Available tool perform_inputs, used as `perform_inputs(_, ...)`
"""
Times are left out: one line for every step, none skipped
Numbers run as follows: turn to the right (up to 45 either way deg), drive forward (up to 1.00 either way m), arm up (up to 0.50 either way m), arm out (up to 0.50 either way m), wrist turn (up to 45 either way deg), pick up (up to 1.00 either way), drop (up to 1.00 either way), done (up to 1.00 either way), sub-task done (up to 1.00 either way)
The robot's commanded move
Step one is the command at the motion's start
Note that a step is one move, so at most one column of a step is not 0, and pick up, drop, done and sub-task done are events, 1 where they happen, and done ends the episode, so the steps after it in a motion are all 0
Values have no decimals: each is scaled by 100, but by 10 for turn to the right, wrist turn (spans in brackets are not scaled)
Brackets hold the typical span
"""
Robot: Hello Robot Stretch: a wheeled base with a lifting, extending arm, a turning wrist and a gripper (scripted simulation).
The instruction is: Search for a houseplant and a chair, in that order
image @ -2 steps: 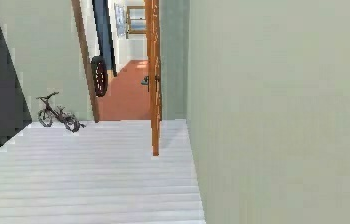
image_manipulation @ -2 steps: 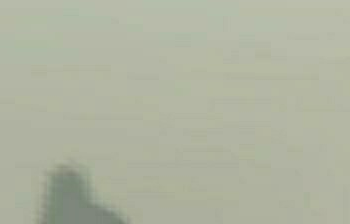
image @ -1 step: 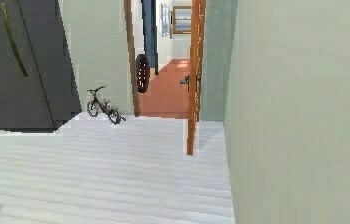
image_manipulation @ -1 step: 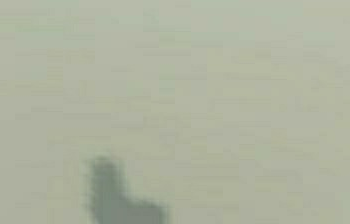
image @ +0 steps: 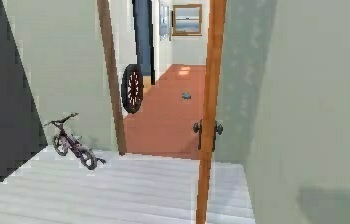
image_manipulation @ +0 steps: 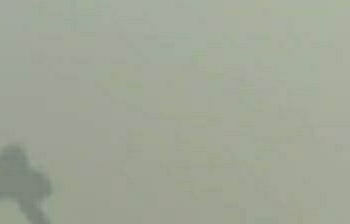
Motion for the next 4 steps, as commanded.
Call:
perform_inputs(-30, 0, 0, 0, 0, 0, 0, 0, 0)
perform_inputs(0, 80, 0, 0, 0, 0, 0, 0, 0)
perform_inputs(-30, 0, 0, 0, 0, 0, 0, 0, 0)
perform_inputs(0, 95, 0, 0, 0, 0, 0, 0, 0)
